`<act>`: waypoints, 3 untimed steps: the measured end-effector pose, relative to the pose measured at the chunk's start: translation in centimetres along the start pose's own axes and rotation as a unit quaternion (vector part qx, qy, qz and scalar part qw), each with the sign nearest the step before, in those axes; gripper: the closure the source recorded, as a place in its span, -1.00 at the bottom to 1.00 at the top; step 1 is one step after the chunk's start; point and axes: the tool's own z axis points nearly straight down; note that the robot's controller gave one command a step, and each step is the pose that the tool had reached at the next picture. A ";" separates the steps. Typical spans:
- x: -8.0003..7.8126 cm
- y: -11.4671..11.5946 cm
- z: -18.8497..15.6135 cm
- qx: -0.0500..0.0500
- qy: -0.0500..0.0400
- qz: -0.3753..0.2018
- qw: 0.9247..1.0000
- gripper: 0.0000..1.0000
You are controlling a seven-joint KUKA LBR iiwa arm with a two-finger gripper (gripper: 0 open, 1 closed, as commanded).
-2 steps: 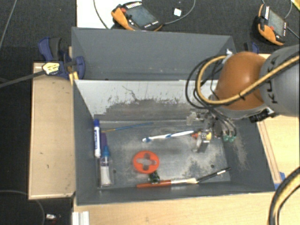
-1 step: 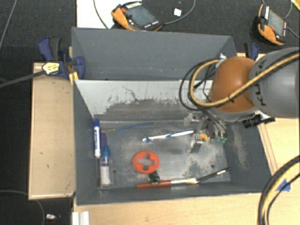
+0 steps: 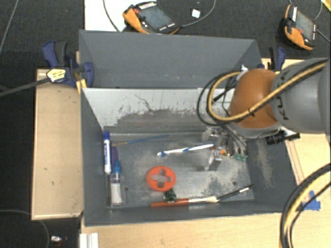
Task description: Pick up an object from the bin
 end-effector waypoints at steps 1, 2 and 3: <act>-0.9 -0.2 1.1 0.000 0.002 0.134 0.991 1.00; -0.9 -0.2 1.1 0.000 0.002 0.134 0.991 1.00; -1.8 0.3 -8.0 0.000 0.003 0.130 0.991 1.00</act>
Offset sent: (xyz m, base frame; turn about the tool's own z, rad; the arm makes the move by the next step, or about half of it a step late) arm 0.0000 0.0000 0.0000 0.0000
